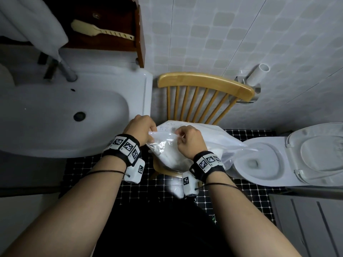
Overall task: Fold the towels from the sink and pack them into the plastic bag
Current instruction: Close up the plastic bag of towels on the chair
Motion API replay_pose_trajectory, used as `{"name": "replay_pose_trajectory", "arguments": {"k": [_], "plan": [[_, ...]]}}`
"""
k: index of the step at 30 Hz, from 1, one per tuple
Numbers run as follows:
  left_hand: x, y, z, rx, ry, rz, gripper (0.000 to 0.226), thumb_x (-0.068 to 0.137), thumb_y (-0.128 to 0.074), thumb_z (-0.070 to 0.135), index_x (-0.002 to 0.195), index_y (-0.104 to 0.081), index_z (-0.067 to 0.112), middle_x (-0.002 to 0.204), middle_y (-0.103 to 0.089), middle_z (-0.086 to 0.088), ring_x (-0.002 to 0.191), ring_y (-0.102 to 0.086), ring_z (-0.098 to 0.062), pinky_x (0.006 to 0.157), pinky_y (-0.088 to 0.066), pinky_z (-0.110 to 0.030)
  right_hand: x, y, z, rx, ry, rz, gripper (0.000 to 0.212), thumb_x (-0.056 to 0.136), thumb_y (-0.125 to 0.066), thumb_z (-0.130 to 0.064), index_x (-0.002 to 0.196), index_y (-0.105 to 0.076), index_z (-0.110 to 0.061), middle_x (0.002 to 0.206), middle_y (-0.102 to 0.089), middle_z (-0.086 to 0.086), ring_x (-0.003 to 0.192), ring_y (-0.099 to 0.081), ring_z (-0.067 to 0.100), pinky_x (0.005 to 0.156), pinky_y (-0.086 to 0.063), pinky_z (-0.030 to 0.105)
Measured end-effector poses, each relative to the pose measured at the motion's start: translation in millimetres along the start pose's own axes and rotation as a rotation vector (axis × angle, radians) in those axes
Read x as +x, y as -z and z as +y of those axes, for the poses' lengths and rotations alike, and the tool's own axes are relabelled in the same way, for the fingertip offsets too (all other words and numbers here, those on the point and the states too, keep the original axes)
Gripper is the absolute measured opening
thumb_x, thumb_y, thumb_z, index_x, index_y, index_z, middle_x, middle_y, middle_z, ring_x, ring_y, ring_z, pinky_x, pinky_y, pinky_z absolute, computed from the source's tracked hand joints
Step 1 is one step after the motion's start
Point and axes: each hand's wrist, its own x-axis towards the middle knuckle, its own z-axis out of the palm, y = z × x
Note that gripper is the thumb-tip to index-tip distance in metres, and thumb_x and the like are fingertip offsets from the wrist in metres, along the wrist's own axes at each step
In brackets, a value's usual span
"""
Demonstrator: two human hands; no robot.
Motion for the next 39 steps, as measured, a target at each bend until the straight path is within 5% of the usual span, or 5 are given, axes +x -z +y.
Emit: {"name": "replay_pose_trajectory", "arguments": {"k": [6,10,25,32,39], "plan": [[-5,2,-9,-0.009,0.028,0.002,0.033,0.056,-0.102,0.019,0.073,-0.075,0.027,0.09,-0.067,0.001,0.081,-0.068,-0.021,0.08,-0.061,-0.037,7,-3,-20,-0.001,0.032,-0.131,0.021,0.089,-0.078,-0.024,0.11,-0.076,-0.023,0.09,-0.072,-0.003,0.084,-0.063,0.013,0.082,-0.049,0.025],[-11,3,-13,0.061,0.052,0.048,0.027,0.061,-0.098,0.035,0.077,-0.075,0.033,0.09,-0.067,0.006,0.082,-0.066,-0.021,0.082,-0.059,-0.036,13,-5,-21,-0.061,0.024,-0.158,0.004,0.09,-0.077,-0.018,0.088,-0.076,-0.02,0.085,-0.074,-0.003,0.085,-0.068,0.02,0.082,-0.057,0.035],[-18,8,9,0.118,0.041,0.147,0.016,0.077,-0.089,0.02,0.075,-0.075,0.027,0.087,-0.07,0.005,0.081,-0.066,-0.023,0.074,-0.05,-0.033,11,24,-18,-0.042,-0.003,-0.223,0.005,0.091,-0.08,-0.022,0.088,-0.076,-0.02,0.084,-0.074,-0.005,0.082,-0.066,0.012,0.069,-0.044,0.018],[-21,7,16,0.222,-0.018,0.146,0.018,0.079,-0.074,0.012,0.072,-0.072,0.028,0.089,-0.072,0.005,0.088,-0.071,-0.025,0.081,-0.058,-0.037,0,10,-17,-0.082,-0.018,-0.18,0.023,0.091,-0.078,-0.028,0.113,-0.073,-0.028,0.099,-0.073,-0.004,0.096,-0.068,0.017,0.086,-0.054,0.029],[-18,6,15,0.175,-0.103,0.016,0.02,0.077,-0.091,0.041,0.091,-0.078,0.034,0.099,-0.069,0.011,0.091,-0.065,-0.019,0.074,-0.047,-0.031,-4,0,-17,-0.093,-0.001,-0.112,0.006,0.092,-0.074,-0.029,0.09,-0.077,-0.033,0.08,-0.069,-0.008,0.08,-0.067,0.018,0.078,-0.058,0.038]]}}
